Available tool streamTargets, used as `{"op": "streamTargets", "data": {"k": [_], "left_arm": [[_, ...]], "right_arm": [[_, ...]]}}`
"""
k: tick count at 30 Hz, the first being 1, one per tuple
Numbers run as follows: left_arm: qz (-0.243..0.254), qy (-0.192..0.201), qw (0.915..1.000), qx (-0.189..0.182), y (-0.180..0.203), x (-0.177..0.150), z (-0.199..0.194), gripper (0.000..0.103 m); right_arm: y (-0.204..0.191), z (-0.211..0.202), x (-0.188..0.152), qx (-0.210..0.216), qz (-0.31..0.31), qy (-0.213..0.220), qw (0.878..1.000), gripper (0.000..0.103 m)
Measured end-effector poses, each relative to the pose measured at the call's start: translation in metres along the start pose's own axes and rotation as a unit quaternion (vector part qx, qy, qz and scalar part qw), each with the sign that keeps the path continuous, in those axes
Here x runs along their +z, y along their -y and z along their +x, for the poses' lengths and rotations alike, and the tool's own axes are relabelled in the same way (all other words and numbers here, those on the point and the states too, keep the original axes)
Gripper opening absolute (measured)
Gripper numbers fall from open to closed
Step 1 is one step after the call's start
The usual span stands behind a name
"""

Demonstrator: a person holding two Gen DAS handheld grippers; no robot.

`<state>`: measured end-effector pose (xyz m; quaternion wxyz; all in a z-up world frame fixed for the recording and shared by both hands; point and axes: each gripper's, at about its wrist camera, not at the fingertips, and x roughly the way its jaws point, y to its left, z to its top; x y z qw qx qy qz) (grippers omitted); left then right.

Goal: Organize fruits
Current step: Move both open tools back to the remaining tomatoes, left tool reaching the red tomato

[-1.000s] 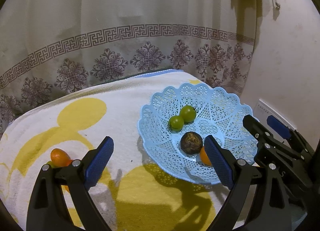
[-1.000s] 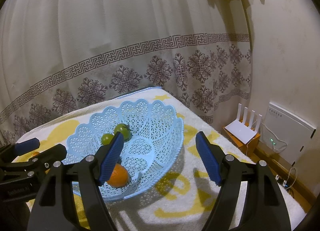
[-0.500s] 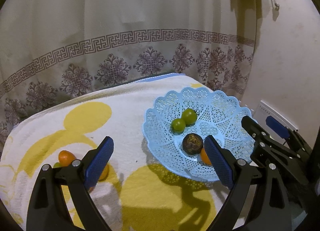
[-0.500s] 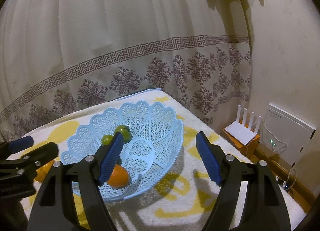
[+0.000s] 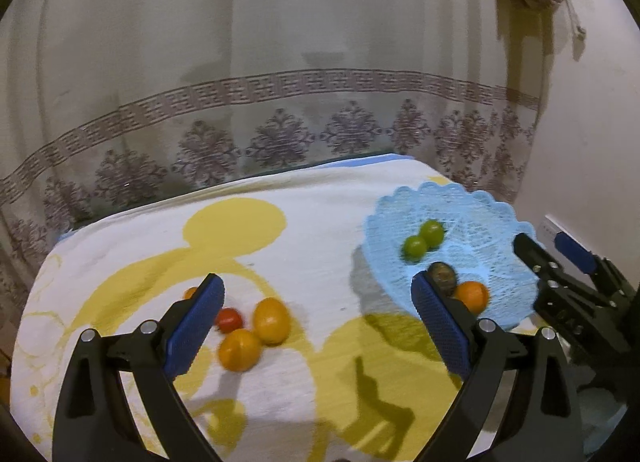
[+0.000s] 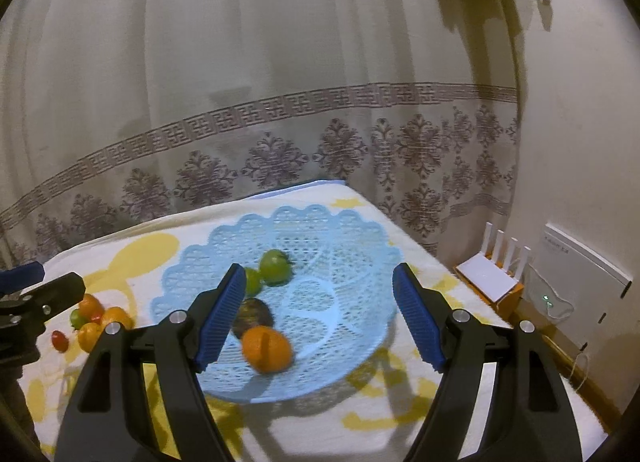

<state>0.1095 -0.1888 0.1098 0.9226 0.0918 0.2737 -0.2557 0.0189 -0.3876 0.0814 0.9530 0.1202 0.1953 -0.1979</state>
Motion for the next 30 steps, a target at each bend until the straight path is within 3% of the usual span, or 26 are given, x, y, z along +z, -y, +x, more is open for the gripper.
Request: {"op": "streamTargets", "data": {"k": [16,30], "left_arm": [[-0.053,-0.038,0.9941,0.086,-0.092,-0.037,-0.002,0.094],[-0.077,-0.083,0.9872,0.112,-0.128,-0.07,0.018,0.094]], "right_arm": [[-0.084,0.0,-0.007,0.095,-0.064,-0.035,0.993,0.078],[-0.14,0.008,-0.036,0.157,-0.117,-0.088,0.977,0.078]]}}
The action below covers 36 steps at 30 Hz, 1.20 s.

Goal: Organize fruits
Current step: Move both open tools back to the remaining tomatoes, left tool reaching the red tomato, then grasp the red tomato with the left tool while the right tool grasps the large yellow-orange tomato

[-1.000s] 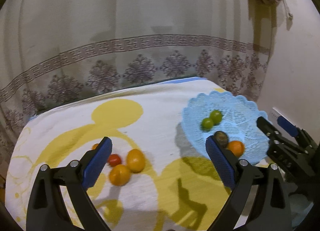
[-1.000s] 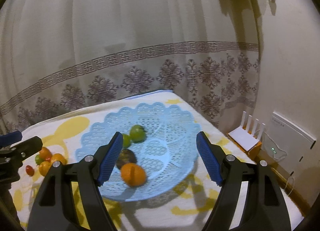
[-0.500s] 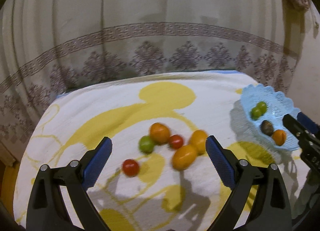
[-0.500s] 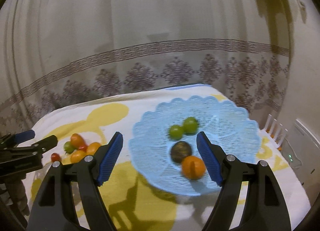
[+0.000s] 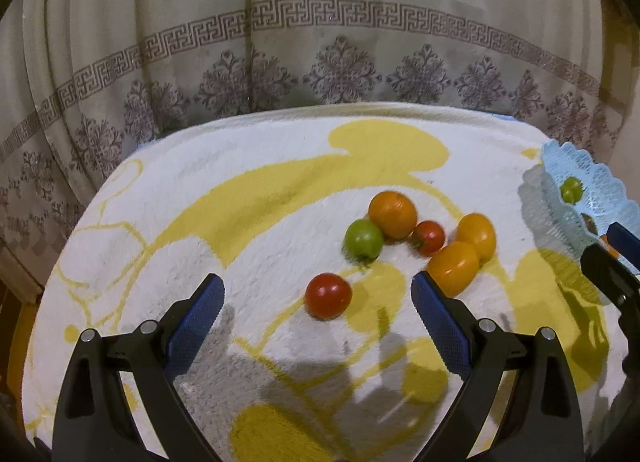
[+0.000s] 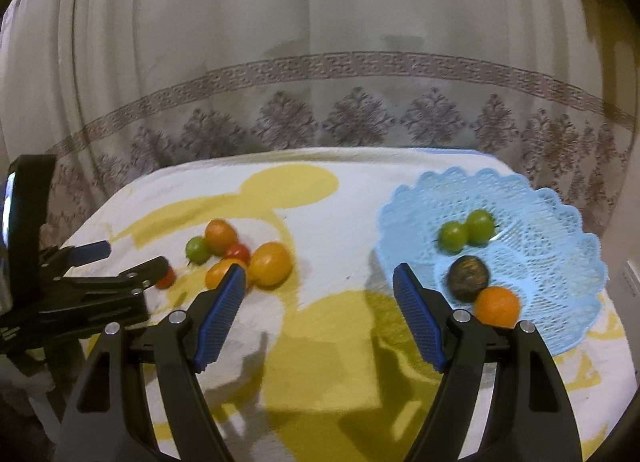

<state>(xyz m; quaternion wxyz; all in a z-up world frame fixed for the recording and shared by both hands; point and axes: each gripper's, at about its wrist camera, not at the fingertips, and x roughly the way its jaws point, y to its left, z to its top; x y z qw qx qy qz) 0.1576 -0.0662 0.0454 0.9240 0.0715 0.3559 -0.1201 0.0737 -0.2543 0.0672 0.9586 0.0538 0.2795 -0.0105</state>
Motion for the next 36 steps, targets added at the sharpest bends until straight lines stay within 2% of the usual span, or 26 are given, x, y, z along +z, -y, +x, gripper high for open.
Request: {"op": "streamTargets", "data": {"k": [6,8,10,14,17,19,25,27,36], "left_arm": [[-0.008,-0.025,0.9996,-0.004,-0.005,-0.006,0.018,0.092],[-0.007,-0.034,0.9994,-0.01,-0.004,-0.008,0.022,0.081],[-0.005,-0.038,0.9991,-0.017,-0.004,-0.009,0.025,0.075],[-0.013,-0.049,0.9982,-0.032,-0.006,-0.01,0.029,0.047],[-0.031,-0.047,0.9974,-0.045,-0.013,-0.01,0.028,0.034],[-0.042,-0.044,0.9965,-0.058,-0.016,-0.01,0.027,0.029],[-0.047,-0.037,0.9964,-0.059,-0.017,-0.008,0.022,0.029],[-0.05,-0.034,0.9964,-0.059,-0.02,-0.007,0.02,0.028],[-0.063,-0.026,0.9962,-0.053,-0.027,-0.005,0.014,0.028]], "right_arm": [[-0.012,0.009,-0.004,0.015,-0.017,-0.014,1.0,0.078],[-0.015,0.013,-0.005,0.022,-0.02,-0.02,0.999,0.078],[-0.017,0.017,-0.006,0.03,-0.02,-0.029,0.999,0.078],[-0.018,0.026,-0.007,0.047,-0.015,-0.048,0.998,0.078],[-0.021,0.034,-0.008,0.059,-0.011,-0.064,0.996,0.078],[-0.023,0.04,-0.007,0.064,-0.009,-0.075,0.995,0.078],[-0.033,0.054,-0.005,0.084,-0.011,-0.095,0.992,0.075],[-0.037,0.06,-0.004,0.09,-0.012,-0.104,0.99,0.069],[-0.045,0.089,0.0,0.108,0.011,-0.14,0.984,0.057]]}}
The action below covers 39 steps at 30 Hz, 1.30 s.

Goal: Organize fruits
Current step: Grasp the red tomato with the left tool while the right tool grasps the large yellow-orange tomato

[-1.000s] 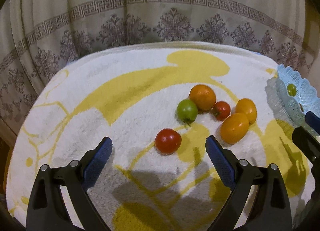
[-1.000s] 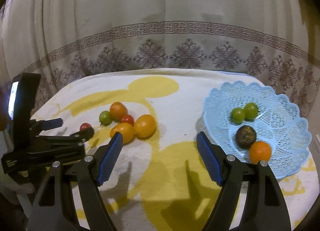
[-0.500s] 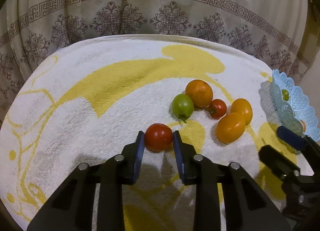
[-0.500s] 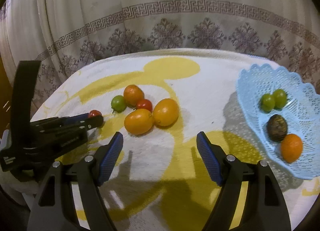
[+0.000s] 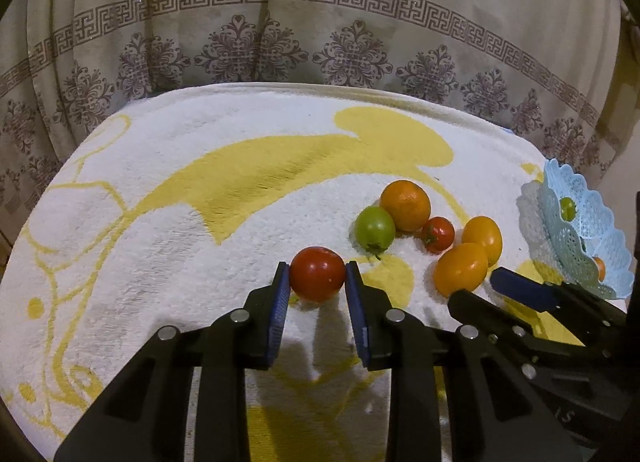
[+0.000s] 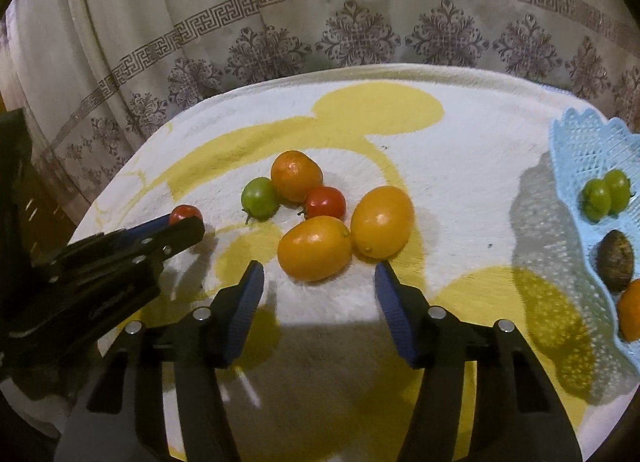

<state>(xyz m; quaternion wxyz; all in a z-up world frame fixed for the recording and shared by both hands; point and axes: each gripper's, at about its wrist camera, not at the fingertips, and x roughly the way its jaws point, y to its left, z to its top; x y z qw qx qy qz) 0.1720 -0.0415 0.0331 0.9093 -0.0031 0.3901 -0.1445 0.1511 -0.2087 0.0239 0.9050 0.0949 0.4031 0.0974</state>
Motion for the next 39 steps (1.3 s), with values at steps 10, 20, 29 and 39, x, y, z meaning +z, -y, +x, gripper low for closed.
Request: {"op": "streamTargets", "data": {"k": [10,20,29,39], "left_arm": [[-0.009,0.0,0.9999,0.006,-0.004,0.001,0.0,0.028],[-0.012,0.0,0.9998,0.015,-0.006,0.001,0.002,0.028],[-0.01,0.001,0.9999,0.013,-0.004,0.0,0.002,0.028],[0.001,0.011,0.9999,0.001,0.008,0.0,-0.008,0.028]], "right_arm": [[-0.014,0.011,0.008,-0.019,-0.026,0.004,0.999,0.057],[-0.017,0.014,0.01,-0.049,-0.033,0.009,0.998,0.039],[-0.007,-0.004,-0.004,-0.039,-0.014,0.016,0.999,0.039],[-0.002,-0.032,-0.012,-0.04,-0.001,0.043,0.998,0.039]]}}
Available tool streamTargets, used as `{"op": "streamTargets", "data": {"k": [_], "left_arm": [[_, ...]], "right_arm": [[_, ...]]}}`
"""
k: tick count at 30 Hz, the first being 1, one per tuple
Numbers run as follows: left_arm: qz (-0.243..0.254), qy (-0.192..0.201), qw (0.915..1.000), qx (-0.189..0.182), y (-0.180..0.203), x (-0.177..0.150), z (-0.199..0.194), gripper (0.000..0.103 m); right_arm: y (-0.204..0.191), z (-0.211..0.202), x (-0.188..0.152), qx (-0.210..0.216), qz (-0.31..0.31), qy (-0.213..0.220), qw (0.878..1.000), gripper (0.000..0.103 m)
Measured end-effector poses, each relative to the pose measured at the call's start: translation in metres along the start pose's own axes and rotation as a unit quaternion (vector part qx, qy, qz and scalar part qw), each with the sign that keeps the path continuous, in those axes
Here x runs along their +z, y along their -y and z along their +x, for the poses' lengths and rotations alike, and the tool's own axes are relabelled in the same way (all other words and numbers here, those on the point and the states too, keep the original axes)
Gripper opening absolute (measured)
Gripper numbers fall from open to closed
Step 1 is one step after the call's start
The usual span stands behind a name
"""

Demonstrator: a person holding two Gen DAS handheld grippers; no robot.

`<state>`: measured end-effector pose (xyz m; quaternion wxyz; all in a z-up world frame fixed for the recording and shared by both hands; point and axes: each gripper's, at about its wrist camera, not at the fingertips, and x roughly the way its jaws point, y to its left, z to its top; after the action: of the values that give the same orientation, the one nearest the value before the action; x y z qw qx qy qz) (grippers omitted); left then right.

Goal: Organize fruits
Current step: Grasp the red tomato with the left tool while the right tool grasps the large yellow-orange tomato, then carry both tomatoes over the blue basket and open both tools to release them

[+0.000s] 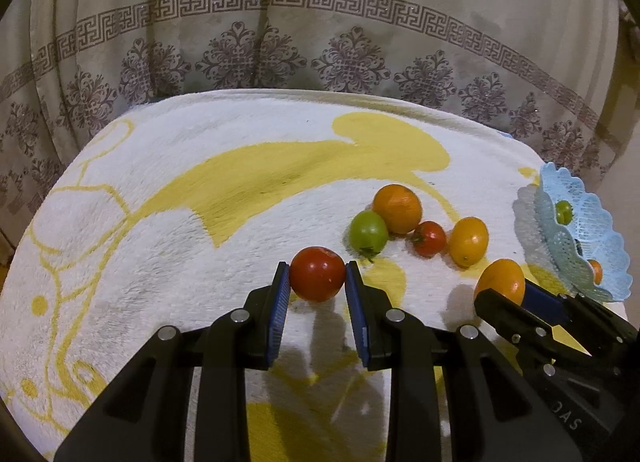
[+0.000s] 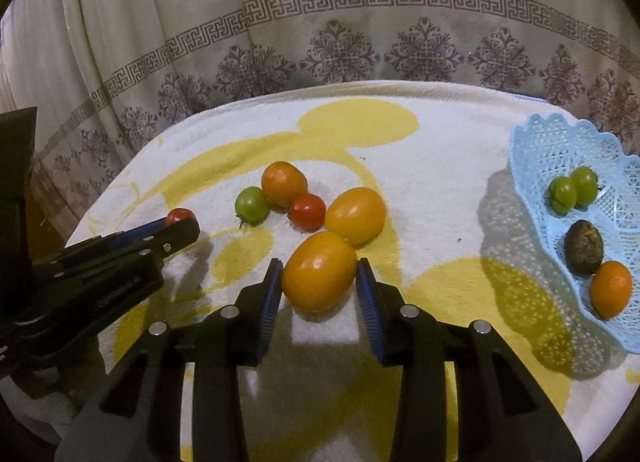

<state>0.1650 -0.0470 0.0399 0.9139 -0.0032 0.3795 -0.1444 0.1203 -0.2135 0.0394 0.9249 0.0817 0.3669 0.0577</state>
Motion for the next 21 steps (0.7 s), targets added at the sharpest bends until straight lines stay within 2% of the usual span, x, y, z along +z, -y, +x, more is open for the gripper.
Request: {"op": "streamTargets", "data": {"k": [7,21], "left_arm": [[0.01,0.008,0.9999,-0.005,0.009,0.0,-0.008,0.028],[0.028,0.024,0.9991,-0.019,0.027,-0.001,-0.024,0.028]], "right_arm": [[-0.003,-0.01,-0.004,-0.008,-0.008,0.014,1.0,0.039],[0.016,-0.038,0.001,-0.012,0.025,0.049,0.998,0.039]]}}
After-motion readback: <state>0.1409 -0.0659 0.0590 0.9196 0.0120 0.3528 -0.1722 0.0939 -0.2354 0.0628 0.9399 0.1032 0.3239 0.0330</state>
